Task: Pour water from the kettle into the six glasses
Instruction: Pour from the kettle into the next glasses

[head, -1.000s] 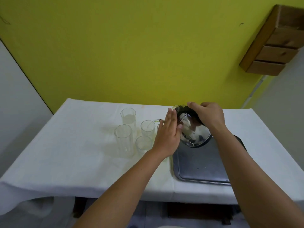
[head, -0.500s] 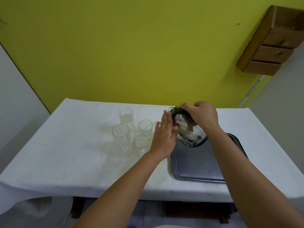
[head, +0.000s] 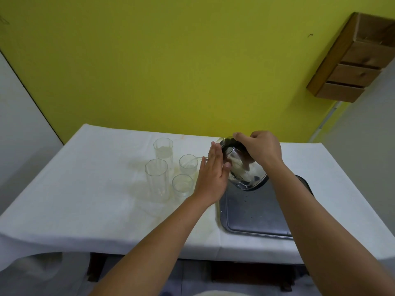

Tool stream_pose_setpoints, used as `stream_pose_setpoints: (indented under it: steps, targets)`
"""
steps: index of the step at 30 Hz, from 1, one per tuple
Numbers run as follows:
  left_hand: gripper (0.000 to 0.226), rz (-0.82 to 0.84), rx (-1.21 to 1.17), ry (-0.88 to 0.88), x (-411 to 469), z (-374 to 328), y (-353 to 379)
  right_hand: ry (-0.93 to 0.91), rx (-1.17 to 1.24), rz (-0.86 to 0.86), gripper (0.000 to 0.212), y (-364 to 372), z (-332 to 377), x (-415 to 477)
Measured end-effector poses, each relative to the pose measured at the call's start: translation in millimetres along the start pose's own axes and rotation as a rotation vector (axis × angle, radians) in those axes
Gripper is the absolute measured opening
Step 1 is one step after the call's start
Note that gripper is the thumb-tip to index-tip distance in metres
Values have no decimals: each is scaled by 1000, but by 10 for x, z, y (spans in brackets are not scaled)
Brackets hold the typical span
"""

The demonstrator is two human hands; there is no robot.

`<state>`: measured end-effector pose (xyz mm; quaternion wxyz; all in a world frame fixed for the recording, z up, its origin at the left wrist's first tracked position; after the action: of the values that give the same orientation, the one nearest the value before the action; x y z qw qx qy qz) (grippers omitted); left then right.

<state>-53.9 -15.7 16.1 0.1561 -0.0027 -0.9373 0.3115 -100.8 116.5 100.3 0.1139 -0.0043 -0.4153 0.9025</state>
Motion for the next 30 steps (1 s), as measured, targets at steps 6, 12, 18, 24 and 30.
stream_pose_setpoints:
  steps: [6,12,18,24,30]
  targets:
    - [57,31,39,43,6,-87,18,80,154,11,52,-42,-224,-33]
    - [58,4,122,137,100,-229,-43,182,383,37,58,-82,-364,-42]
    - [63,-6,185,202,190,-383,-75,202,582,71,31,-134,-371,-70]
    - [67,14,260,217,226,-435,-16,233,635,64,34,-153,-451,-134]
    - [75,92,237,168,144,-399,192,246,542,50,44,-113,-683,-128]
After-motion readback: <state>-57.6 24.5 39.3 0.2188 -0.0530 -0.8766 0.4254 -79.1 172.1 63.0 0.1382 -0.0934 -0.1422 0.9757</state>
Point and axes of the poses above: each hand's wrist, its own x-axis towards the middle knuckle, its own y-axis out of the palm, z = x × y, the point moved 7 cm from there along x, towards the middle knuckle, and after that the axes turned 2 degrees about -x, right-handed, at the moved point
